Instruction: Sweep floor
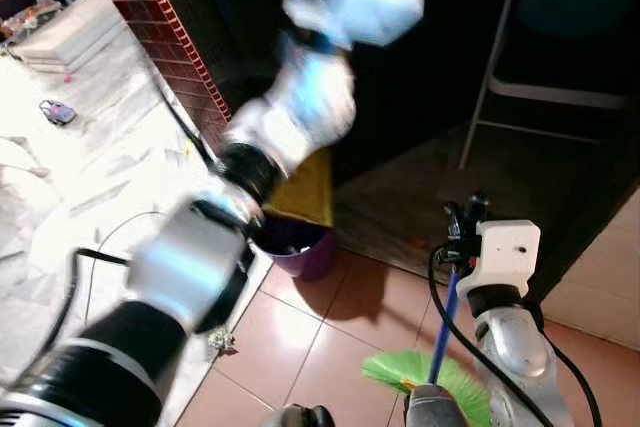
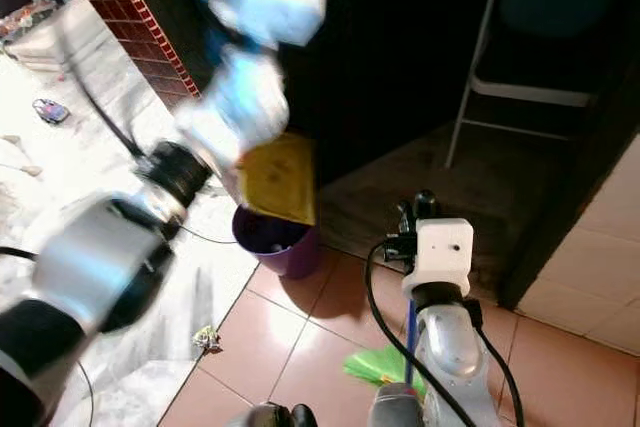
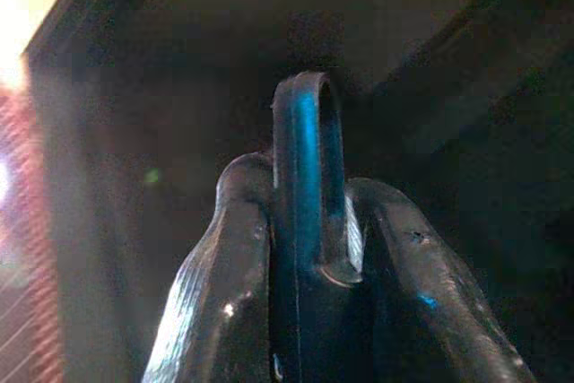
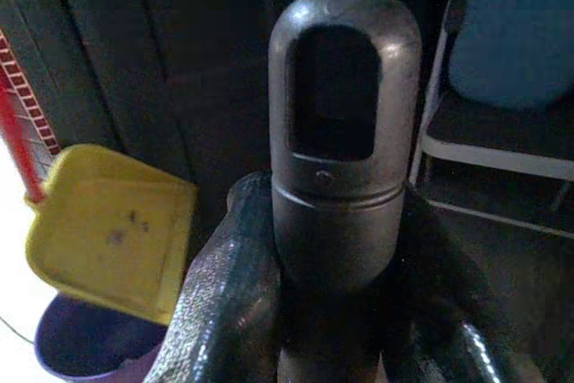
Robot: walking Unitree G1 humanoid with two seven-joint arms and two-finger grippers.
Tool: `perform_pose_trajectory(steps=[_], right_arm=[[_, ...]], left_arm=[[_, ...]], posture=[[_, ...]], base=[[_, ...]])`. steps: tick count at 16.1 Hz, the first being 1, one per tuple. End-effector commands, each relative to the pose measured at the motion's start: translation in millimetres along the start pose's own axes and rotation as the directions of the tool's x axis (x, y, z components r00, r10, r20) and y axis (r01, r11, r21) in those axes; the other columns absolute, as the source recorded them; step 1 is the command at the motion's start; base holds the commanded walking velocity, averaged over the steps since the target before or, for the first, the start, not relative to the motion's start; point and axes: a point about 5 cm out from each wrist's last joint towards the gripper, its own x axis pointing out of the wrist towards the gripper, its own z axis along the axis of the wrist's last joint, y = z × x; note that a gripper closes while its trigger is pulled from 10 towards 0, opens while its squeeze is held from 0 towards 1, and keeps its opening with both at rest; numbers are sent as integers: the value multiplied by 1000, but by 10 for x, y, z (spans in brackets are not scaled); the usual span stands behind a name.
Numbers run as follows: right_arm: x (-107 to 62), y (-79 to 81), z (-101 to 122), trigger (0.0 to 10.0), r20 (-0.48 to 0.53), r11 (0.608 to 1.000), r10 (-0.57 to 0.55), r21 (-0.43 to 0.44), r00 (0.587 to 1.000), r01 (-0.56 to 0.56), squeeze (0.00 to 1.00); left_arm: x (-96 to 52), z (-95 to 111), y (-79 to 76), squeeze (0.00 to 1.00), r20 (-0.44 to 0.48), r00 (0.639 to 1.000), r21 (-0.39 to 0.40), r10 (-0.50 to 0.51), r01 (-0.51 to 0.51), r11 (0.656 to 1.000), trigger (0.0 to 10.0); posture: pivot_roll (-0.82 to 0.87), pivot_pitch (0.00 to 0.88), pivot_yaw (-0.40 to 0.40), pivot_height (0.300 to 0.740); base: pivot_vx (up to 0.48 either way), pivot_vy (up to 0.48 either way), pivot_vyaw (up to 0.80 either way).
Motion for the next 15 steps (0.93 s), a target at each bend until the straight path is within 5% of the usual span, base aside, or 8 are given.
perform_pose_trajectory(steps=[1, 2, 5, 9, 11, 15], right_arm=[[7, 64, -124, 10000, -67, 998, 35, 48, 997, -32, 0], [82, 75, -135, 10000, -61, 998, 48, 53, 997, -45, 0], [265, 181, -171, 10000, -55, 993, 105, 53, 993, -102, 0], [523, 361, -255, 10000, -68, 979, 203, 35, 977, -201, 0], [582, 391, -293, 10000, -70, 974, 225, 18, 972, -224, 0], [679, 454, -404, 10000, -90, 965, 258, -22, 962, -261, 0]], left_arm=[[172, -107, 317, 0, -88, 990, -9, 108, -109, 994, 10000], [254, -183, 519, 0, -171, 969, -53, 176, -187, 981, 10000], [399, -210, 969, 0, -180, 946, -8, 270, -275, 961, 10000], [161, -168, 1515, 0, -159, 937, 151, 310, -288, 946, 10000], [84, -112, 1583, 0, -177, 931, 153, 319, -294, 943, 10000], [-302, -1, 1539, 0, -238, 950, 207, 204, -156, 966, 10000]], posture=[[-306, 3, 202, 740], [-266, 0, 184, 740], [-196, 0, 147, 740], [-88, 0, 81, 740], [-60, 0, 63, 740], [-13, 0, 47, 740]], base=[[0, 0, 0], [0, 0, 0], [0, 0, 0], [0, 0, 0], [0, 0, 0], [0, 0, 0]])
